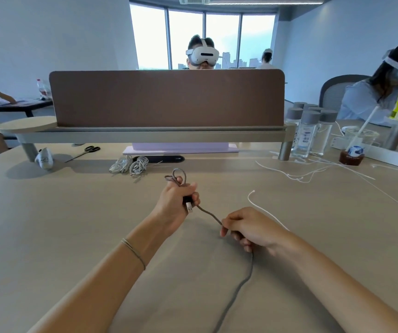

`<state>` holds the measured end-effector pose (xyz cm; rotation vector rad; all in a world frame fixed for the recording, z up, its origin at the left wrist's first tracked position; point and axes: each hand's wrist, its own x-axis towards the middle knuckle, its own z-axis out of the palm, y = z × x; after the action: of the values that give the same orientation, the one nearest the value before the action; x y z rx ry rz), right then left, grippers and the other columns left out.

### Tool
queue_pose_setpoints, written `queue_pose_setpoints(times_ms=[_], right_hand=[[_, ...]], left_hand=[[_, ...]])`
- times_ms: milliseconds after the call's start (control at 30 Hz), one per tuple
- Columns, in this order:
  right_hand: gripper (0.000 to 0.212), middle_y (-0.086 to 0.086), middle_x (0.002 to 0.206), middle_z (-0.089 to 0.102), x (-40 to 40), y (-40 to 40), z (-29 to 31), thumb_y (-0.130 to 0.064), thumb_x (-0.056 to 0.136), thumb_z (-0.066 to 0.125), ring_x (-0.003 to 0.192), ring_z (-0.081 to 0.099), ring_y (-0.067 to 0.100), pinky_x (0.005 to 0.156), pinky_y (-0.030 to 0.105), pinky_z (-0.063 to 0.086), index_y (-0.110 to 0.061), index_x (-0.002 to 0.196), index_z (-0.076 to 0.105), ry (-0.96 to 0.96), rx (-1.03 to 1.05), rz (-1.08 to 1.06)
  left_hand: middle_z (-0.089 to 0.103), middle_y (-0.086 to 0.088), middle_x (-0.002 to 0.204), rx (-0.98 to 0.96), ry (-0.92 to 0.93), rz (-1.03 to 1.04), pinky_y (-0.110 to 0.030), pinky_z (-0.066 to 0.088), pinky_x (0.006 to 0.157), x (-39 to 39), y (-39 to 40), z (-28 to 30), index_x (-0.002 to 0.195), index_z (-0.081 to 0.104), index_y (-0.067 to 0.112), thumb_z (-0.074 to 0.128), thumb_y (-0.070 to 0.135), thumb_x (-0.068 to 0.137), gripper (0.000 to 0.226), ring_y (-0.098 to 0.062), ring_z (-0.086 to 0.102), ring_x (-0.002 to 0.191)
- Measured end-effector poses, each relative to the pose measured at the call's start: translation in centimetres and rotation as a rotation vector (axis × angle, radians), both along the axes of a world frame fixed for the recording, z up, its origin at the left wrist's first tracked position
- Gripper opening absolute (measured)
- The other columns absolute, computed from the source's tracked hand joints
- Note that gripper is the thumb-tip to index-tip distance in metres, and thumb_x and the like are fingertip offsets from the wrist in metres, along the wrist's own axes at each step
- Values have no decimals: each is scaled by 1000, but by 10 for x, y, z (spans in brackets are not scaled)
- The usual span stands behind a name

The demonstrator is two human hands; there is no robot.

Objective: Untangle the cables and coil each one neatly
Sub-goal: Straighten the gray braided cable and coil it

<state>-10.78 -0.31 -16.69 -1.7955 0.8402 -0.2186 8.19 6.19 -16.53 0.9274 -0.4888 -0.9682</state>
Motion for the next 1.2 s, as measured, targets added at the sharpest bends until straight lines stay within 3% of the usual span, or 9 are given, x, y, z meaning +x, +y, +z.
queue_pose_setpoints(times_ms=[167,300,367,467,567,733,900,1067,1200], right_hand=[[26,-2,67,61,4,14,-1,-20,100,55,46,43,4,46,16,34,-18,89,78,67,-316,118],[27,0,70,60,3,30,2,-15,105,50,48,31,9,42,19,27,-17,116,75,5,42,364],[28,-2,68,60,3,30,2,-15,105,51,50,37,8,45,18,31,-19,122,73,-6,-56,397],[24,-10,61,53,7,33,5,-10,102,56,54,46,4,54,12,36,-15,115,76,-117,-232,410],[18,-6,55,49,5,29,13,-10,100,61,53,42,11,54,20,35,-10,97,79,-233,-239,315],[14,-6,63,68,-3,8,14,-22,86,77,58,59,10,66,39,52,-24,73,73,-218,-633,-21],[27,-11,68,57,-6,0,14,-30,75,81,64,54,12,59,34,46,-27,84,56,-123,-1024,-111],[15,-5,60,62,-15,-14,19,-26,74,77,58,54,12,59,35,47,-21,72,64,-1,-899,99],[13,3,63,68,-21,-26,23,-20,82,83,58,57,9,60,25,46,-16,77,72,-88,-516,172]], left_hand=[[25,1,61,108,-202,184,-23,26,41,-1,0,-2,77,32,19,45,17,106,32,-10,25,42],[26,7,54,163,-254,195,-21,19,38,4,3,0,87,47,15,38,35,108,30,-9,20,40],[29,5,57,172,-347,162,-23,19,41,4,5,2,80,43,19,39,39,106,33,-10,21,44],[39,1,75,220,-612,-6,-24,25,48,-8,10,1,89,40,20,38,42,106,28,-10,29,55],[46,0,71,269,-801,-248,-22,35,51,-22,13,-5,92,48,13,24,62,102,56,-8,39,51],[51,-11,77,259,-836,-520,-26,35,53,-37,19,-9,74,57,30,0,78,89,76,-14,40,55],[54,-3,75,269,-830,-759,-23,28,48,-38,23,-2,81,60,35,22,76,90,57,-11,31,52],[24,-5,67,344,-844,-998,-21,19,44,-32,20,-6,76,22,15,30,60,102,53,-14,18,53],[17,1,66,368,-677,-1052,-19,14,42,-29,18,2,77,28,20,29,49,107,41,-9,13,50]])
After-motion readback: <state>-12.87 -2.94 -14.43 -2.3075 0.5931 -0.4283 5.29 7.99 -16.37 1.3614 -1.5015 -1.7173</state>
